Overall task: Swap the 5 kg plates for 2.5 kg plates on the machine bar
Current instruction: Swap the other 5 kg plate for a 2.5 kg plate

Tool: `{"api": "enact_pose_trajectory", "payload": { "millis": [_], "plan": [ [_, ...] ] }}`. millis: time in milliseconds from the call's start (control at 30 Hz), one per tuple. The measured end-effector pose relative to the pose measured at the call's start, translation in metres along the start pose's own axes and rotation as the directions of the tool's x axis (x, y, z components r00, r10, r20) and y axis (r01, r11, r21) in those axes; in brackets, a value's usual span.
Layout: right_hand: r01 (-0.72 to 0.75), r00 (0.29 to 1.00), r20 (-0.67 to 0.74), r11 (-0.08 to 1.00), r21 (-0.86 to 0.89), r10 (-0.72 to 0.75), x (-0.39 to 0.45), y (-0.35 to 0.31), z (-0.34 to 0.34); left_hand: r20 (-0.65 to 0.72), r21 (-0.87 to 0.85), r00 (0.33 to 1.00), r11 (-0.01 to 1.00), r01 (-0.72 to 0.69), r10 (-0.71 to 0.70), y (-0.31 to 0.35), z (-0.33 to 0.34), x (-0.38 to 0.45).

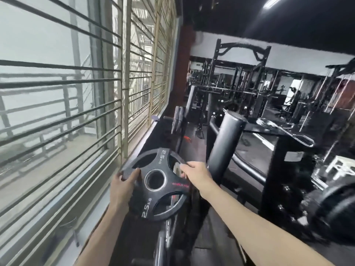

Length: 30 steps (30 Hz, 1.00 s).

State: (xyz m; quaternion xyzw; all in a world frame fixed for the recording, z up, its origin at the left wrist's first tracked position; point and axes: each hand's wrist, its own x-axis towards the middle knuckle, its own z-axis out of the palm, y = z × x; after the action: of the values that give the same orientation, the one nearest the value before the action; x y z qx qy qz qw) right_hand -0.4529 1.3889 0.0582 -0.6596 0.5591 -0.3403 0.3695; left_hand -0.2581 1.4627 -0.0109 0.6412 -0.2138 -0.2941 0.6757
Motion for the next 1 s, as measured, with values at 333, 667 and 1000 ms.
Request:
{"api": "enact_pose_trajectory", "payload": {
  "millis": [333,667,1000],
  "plan": [
    [0.151,0.987,-0.074,0.973,0.172,-0.140,-0.140,0.068,-0.162,0.116,-0.045,0.985,0.991,-0.126,0.130,0.035,0.037,-0.210],
    [0.169,0.967,-0.228,0.959,0.228,-0.117,-0.302,0.139,-0.340,0.246,-0.038,0.897,0.928,-0.370,0.367,0.059,0.098,-0.426],
    [0.094,0.854,-0.520,0.988,0.120,-0.018,-0.383,0.215,-0.459,0.472,-0.056,0.705,0.817,-0.574,0.529,0.051,0.191,-0.540]
  ]
}}
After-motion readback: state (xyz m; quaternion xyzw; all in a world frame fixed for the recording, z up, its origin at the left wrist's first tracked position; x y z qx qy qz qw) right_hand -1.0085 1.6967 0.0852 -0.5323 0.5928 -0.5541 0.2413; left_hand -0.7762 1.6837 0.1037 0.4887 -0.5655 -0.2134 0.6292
